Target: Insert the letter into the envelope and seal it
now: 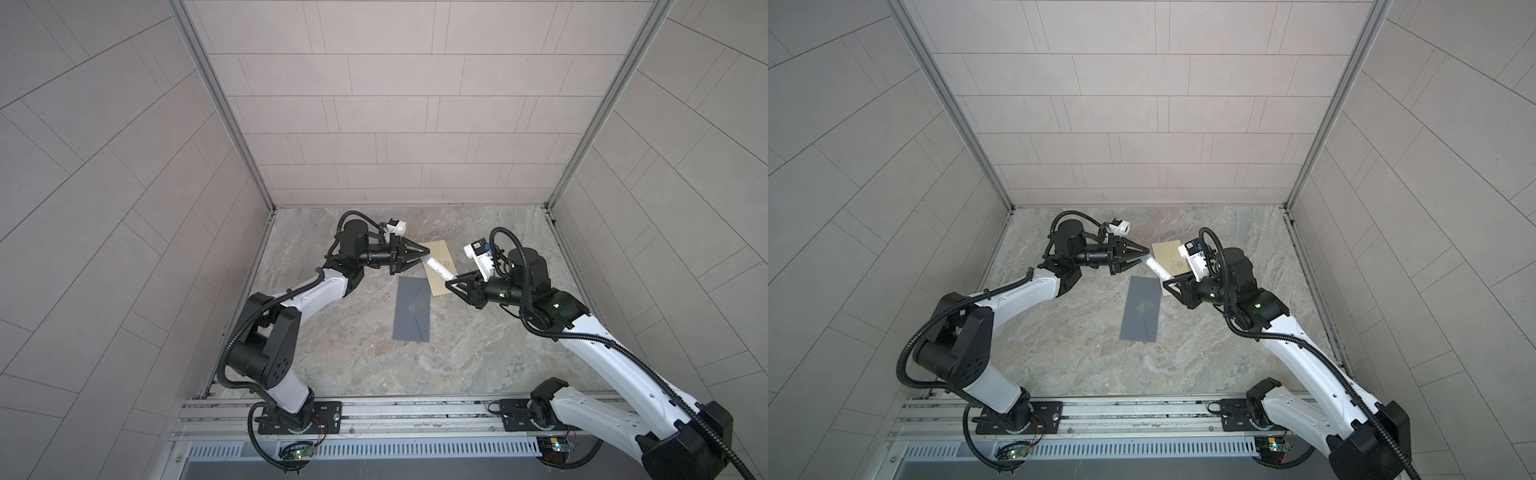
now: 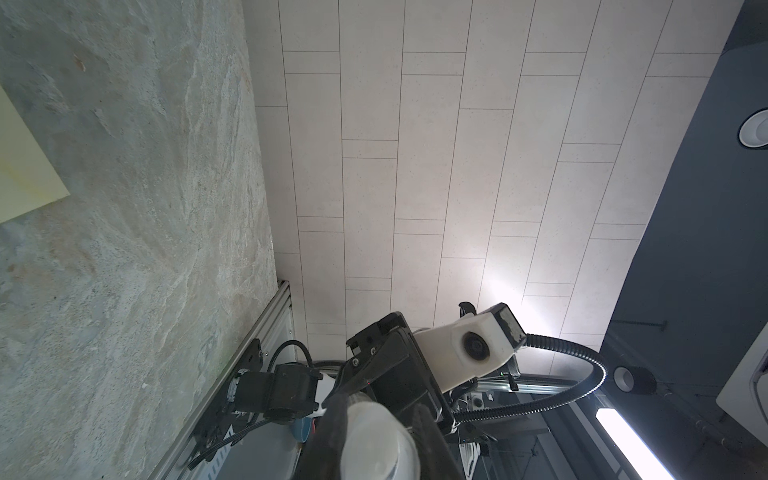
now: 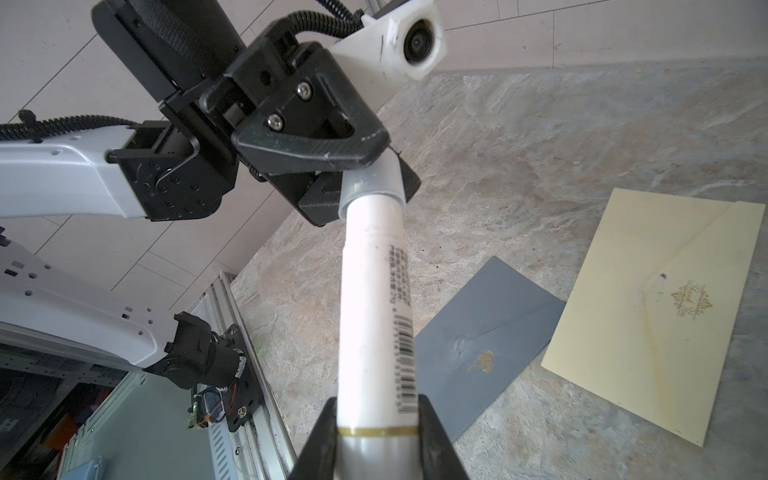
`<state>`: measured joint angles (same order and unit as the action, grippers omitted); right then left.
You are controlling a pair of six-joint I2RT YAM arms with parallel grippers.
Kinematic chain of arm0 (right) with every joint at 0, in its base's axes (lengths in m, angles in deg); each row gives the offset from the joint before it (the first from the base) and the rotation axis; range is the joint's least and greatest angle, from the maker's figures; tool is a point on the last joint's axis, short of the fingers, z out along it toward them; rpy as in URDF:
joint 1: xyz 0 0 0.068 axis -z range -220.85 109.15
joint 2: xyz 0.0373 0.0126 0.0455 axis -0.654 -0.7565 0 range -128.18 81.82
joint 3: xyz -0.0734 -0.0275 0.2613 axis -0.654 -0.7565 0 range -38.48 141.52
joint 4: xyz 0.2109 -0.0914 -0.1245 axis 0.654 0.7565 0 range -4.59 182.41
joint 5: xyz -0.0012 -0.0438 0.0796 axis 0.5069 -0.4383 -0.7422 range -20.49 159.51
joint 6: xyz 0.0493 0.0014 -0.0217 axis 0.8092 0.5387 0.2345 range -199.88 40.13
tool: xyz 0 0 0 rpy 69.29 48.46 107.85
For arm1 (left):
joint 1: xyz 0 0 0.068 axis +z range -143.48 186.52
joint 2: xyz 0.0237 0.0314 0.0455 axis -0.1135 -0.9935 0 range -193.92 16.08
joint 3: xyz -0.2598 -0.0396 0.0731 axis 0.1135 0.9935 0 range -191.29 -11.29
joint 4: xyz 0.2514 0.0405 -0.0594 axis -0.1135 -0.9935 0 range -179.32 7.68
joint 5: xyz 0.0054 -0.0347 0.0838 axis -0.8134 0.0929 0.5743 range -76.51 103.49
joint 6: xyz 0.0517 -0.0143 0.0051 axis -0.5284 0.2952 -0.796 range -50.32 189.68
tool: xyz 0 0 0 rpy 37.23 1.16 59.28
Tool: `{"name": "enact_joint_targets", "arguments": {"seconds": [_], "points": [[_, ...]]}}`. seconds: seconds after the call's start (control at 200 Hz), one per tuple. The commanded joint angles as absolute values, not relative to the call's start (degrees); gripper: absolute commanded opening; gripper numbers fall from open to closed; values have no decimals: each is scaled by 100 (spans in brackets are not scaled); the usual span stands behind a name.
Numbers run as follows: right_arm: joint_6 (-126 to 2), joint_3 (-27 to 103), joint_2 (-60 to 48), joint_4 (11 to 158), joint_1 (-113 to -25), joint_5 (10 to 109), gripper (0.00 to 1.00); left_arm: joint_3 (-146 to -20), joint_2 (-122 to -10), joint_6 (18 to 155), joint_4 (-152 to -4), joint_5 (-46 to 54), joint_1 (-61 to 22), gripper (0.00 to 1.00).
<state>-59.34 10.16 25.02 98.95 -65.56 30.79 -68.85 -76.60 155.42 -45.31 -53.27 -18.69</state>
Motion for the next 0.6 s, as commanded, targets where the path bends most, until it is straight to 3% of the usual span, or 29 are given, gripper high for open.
{"name": "enact_joint_targets", "arguments": {"seconds": [0.0, 0.595], "points": [[-6037, 1140, 2443, 9658, -6504, 3216, 0, -6844, -7506, 15895, -4023, -5699, -2001, 19], [-5873, 1249, 2456, 9513, -6496, 3147, 0, -6776, -7749, 15928, -3900, -5562, -2144, 24]]}}
